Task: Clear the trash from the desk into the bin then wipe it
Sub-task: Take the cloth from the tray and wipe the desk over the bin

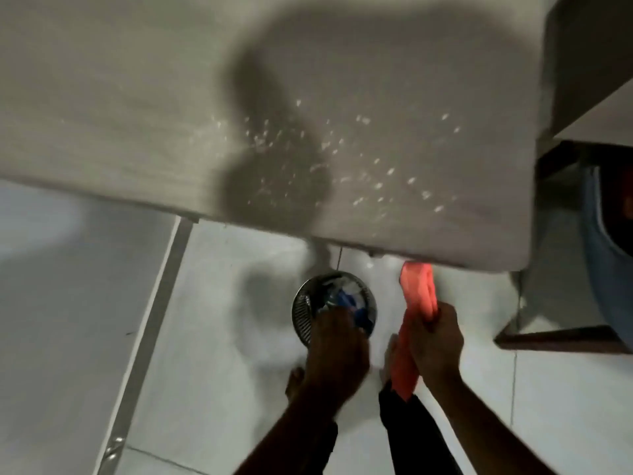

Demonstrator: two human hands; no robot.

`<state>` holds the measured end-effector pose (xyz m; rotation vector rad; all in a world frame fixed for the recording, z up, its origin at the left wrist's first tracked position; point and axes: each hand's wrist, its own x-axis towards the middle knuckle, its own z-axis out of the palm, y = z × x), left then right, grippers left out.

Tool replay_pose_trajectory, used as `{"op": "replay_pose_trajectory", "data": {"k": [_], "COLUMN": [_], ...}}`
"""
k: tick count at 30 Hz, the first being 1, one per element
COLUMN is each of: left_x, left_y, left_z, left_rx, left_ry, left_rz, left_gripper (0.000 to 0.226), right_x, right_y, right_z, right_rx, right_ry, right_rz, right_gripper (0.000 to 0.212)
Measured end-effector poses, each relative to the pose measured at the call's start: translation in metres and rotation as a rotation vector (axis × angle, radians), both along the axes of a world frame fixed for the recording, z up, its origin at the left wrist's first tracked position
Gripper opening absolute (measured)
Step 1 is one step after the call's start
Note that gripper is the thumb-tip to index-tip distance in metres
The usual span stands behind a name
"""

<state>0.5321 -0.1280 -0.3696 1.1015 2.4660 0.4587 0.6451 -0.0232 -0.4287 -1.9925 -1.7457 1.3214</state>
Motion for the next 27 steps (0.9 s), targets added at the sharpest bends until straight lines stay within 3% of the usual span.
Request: {"op": "replay_pose_trajectory", "data": {"k": [2, 4, 6, 8, 9, 12, 16, 22, 24, 27], "left_x": [-0.020, -0.037, -0.041, -0.039, -0.039, -0.045, -0.052, -0.062, -0.067, -0.072], "left_y": [-0.024, -0.048, -0.073, -0.079, -0.078, -0.064, -0.062, -0.064, -0.055, -0.048], "left_z": [-0.055, -0.110, -0.158, -0.179, -0.183, -0.167, -0.080, 0.083, 0.122, 0.172], "left_rx": [-0.242, -0.586, -0.692, -0.412, -0.261, -0.002, 0.103, 0.162, 0.154, 0.122], "left_ry": [-0.130, -0.394, -0.726, -1.068, -1.149, -1.188, -1.218, -1.253, -1.285, -1.286], "left_rz": [0.336, 0.649, 0.762, 0.983, 1.083, 1.160, 1.110, 0.986, 0.987, 1.004], "left_gripper": [0.041, 0.072, 0.085, 0.059, 0.046, 0.029, 0.022, 0.024, 0.024, 0.028], "right_x": [-0.012, -0.023, -0.033, -0.039, -0.040, -0.040, -0.030, -0.010, -0.013, -0.021], "right_y": [-0.014, -0.022, -0.029, -0.030, -0.030, -0.021, -0.016, -0.050, -0.056, -0.042], "right_z": [-0.045, -0.080, -0.108, -0.127, -0.130, -0.114, -0.027, 0.193, 0.264, 0.359], "right_rx": [-0.137, -0.170, -0.200, -0.219, -0.219, -0.160, -0.113, 0.108, 0.184, 0.374], "right_ry": [-0.081, -0.098, -0.072, -0.045, -0.025, 0.006, 0.159, 0.213, 0.273, 0.389], "right_rz": [0.021, 0.108, 0.182, 0.222, 0.229, 0.176, 0.157, 0.388, 0.451, 0.433], "right_gripper": [0.025, 0.038, 0.049, 0.049, 0.046, 0.037, 0.043, 0.058, 0.053, 0.029]}}
